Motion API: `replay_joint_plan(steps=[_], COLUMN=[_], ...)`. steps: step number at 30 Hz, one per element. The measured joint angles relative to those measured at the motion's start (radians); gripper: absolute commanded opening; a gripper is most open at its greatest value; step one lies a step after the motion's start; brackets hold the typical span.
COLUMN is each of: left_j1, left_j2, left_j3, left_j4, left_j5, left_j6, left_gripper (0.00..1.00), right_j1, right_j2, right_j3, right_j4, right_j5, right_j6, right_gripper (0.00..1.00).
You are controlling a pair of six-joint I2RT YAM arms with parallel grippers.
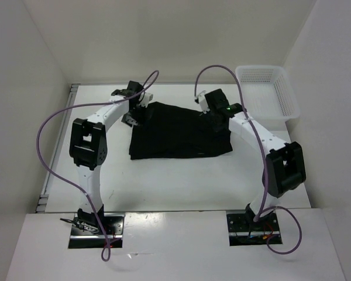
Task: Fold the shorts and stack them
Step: Fold the shorts
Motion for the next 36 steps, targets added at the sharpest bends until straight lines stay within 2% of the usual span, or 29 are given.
replay_joint_plan(steps=[2, 5, 12, 17, 21, 30, 36], left_j1=[-0.032, -0.071, -0.092, -0.092, -0.080, 0.037, 0.061], left_j2=[0.000, 0.014, 0.164, 0.208, 0.259, 0.383, 0.394], left_j3=[0.070, 0.142, 0.168, 0.213, 0.300, 0.520, 0.537], left_j4=[-0.004, 0.002, -0.007, -0.018, -0.060, -0.060, -0.042], left_j5=[0.027, 0.059, 0.085, 0.084, 0.085, 0.107, 0.123], left_j6=[0.001, 0.002, 0.016, 0.017, 0.018, 0.018, 0.020], left_gripper=[0.87, 0.88, 0.88, 0.88, 0.88, 0.93, 0.94], right_j1=[0.047, 0.060, 0.049, 0.049, 0.049, 0.043, 0.060], right_j2=[0.044, 0.153, 0.431, 0.465, 0.531, 0.695, 0.701], right_j3=[0.055, 0.119, 0.157, 0.209, 0.312, 0.576, 0.653], right_j4=[0.025, 0.060, 0.065, 0.067, 0.039, 0.064, 0.077], right_j5=[-0.038, -0.084, -0.133, -0.198, -0.200, -0.158, -0.232], right_j6=[0.003, 0.010, 0.056, 0.109, 0.145, 0.227, 0.191], right_gripper=[0.07, 0.00, 0.00, 0.00, 0.00, 0.00, 0.00])
